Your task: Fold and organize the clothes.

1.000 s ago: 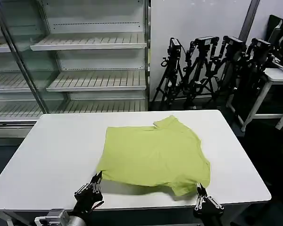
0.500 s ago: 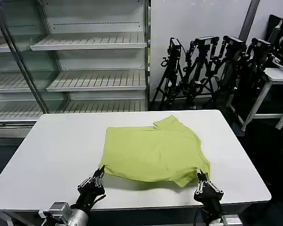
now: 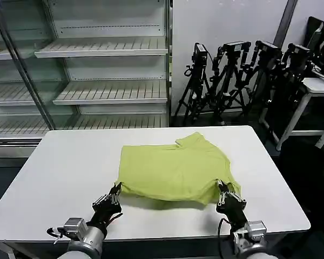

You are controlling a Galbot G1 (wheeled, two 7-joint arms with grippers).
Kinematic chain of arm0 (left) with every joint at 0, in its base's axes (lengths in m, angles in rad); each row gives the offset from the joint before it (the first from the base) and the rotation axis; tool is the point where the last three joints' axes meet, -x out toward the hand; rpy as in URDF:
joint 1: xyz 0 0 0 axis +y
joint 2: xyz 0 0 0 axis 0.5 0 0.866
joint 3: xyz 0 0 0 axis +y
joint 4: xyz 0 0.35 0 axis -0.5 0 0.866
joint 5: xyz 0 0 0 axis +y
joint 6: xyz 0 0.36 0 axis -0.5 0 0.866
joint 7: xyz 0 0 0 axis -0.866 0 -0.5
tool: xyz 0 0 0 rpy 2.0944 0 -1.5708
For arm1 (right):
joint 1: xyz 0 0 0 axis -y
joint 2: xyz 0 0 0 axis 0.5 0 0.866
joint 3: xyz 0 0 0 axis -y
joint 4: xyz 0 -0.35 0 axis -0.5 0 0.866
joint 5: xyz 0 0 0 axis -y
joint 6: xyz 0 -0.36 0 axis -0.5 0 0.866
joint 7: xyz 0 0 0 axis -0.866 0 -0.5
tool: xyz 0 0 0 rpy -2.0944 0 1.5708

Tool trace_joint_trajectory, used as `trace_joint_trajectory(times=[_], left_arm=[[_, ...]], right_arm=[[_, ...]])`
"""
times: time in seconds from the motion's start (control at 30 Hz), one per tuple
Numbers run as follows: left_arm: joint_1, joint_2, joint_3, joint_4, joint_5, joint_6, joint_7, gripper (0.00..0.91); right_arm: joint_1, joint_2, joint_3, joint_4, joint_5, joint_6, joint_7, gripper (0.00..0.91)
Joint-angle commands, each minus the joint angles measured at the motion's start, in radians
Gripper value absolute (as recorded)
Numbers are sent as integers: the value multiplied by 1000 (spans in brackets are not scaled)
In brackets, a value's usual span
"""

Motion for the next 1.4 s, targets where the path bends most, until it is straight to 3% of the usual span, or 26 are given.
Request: trace_joint_trajectory(times=[0.03,0.57,0.67,0.7,0.73,0.77,0.8,1.07,1.4], left_arm=[[-87,14,15,81,2,12,-1,30],[-184,16,43,181,34,17,2,40],[-198,18,51,200,42,16,4,111],[-201,18,57,211,48,16,5,171],[-204,18,61,215,52,16,5,242],[-207,17,64,221,56,16,5,423],[-212,15,68,230,60,15,4,907],[-205,-6,70,241,90,17,-3,907],[-52,-23,20,119,90,12,-7,907]], right_arm=[[102,-24,-21,-77,21,-7,-1,0],[213,4,-72,-235,-22,9,-12,0],[226,4,-77,-253,-22,13,-15,0],[233,6,-84,-263,-23,14,-17,494],[236,7,-87,-269,-26,14,-18,867],[240,10,-91,-276,-30,13,-19,907],[242,12,-94,-283,-32,12,-19,907],[232,36,-100,-302,-49,-8,-16,907],[101,40,9,-151,-54,-6,-19,907]])
